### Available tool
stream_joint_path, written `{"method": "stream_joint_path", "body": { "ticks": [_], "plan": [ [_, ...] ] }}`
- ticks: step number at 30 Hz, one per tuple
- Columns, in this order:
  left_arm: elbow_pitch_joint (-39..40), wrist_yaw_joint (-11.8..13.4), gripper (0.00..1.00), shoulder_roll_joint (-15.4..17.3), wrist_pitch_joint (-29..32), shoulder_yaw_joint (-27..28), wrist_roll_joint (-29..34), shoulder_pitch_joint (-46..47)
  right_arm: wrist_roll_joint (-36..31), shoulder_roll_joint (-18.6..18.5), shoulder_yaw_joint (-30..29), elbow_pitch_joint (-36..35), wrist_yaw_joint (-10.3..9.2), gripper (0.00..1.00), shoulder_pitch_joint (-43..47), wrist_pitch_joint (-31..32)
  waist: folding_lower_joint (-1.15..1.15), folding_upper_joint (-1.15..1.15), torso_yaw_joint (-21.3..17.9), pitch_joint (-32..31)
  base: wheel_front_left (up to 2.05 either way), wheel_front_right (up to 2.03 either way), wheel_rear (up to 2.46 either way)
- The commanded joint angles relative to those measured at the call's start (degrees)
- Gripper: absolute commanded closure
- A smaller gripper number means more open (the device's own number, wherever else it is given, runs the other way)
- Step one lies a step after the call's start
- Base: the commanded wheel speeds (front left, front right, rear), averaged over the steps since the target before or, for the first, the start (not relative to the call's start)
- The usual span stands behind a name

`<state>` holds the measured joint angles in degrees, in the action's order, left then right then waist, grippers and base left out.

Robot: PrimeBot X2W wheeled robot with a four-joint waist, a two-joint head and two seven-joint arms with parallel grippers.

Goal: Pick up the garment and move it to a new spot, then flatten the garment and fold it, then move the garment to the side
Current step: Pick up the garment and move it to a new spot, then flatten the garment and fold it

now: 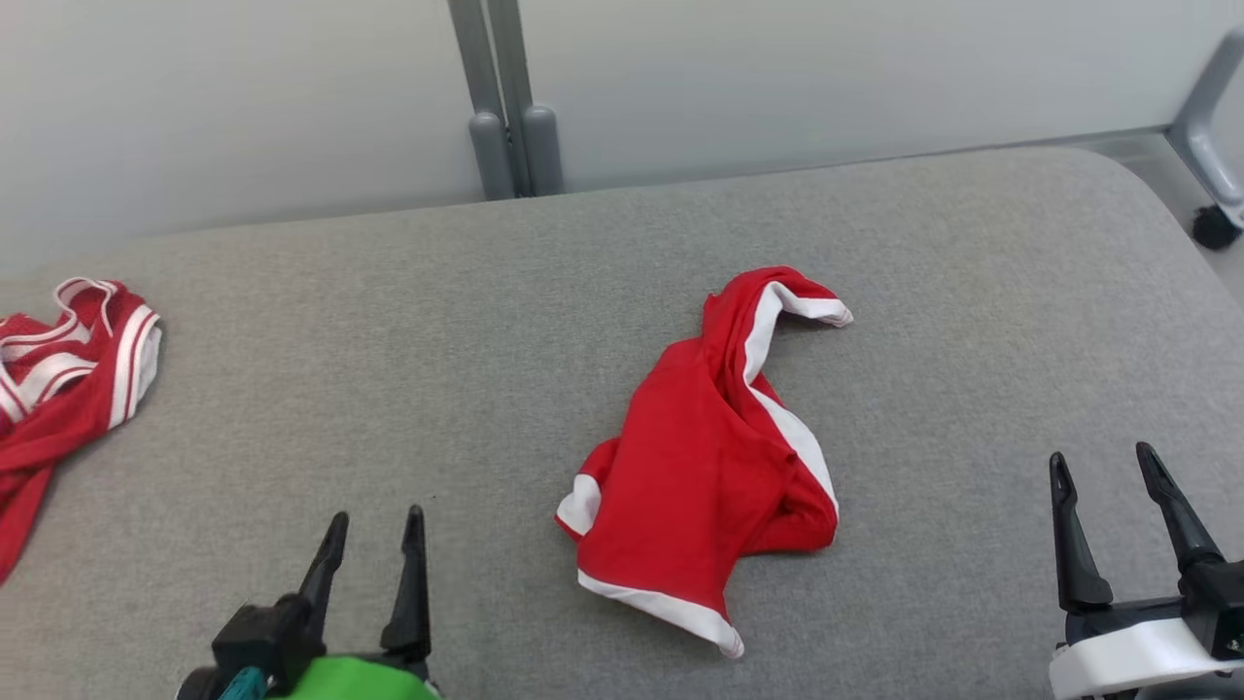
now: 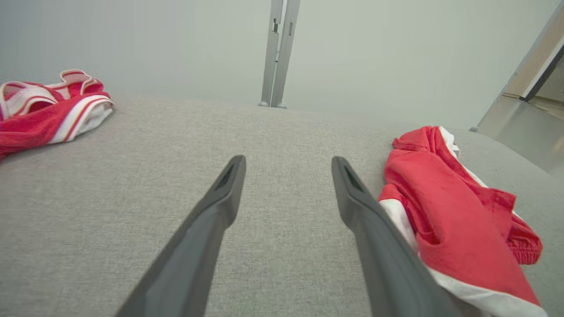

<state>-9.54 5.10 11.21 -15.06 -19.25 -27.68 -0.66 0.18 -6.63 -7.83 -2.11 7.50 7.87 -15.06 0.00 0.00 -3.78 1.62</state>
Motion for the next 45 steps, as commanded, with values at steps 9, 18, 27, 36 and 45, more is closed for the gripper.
{"method": "stream_joint_path", "body": {
  "ticks": [9, 18, 27, 36, 45],
  "plan": [
    [3.29, -6.93, 0.0, -5.16, -0.09, 11.71, 10.27, -10.66, -1.14, 0.67, 0.41, 2.71, -0.02, 0.0, 1.77, -0.18, 0.0, 0.0, 5.33, -4.39, 0.0, 0.0, 0.0],
    [2.27, -11.02, 0.0, -7.78, -0.1, 15.32, 14.45, -9.84, -1.06, 1.24, 0.58, 3.66, -0.02, 0.0, 1.72, -0.18, 0.0, 0.0, 5.37, -4.02, 0.0, 0.0, 0.0],
    [1.84, -12.06, 0.0, -8.27, -0.1, 16.87, 15.49, -8.99, -1.06, -0.17, 5.87, 3.22, -0.02, 0.0, 1.9, -0.18, 0.0, 0.0, 4.95, -3.63, 0.0, 0.0, 0.0],
    [1.94, -12.16, 0.0, -8.27, -0.1, 16.58, 13.8, -8.03, 1.95, -8.67, 31.85, 9.56, -0.04, 0.0, 1.01, -0.18, 0.0, 0.0, 5.74, -2.97, 0.0, 0.0, 0.0],
    [1.88, -11.69, 0.0, -8.27, -0.1, 15.83, 12.93, -6.99, 0.68, -7.39, 38.0, 18.11, -0.04, 0.0, -4.38, -0.18, 0.0, 0.0, 7.28, -1.81, 0.0, 0.0, 0.0]
  ]
}}
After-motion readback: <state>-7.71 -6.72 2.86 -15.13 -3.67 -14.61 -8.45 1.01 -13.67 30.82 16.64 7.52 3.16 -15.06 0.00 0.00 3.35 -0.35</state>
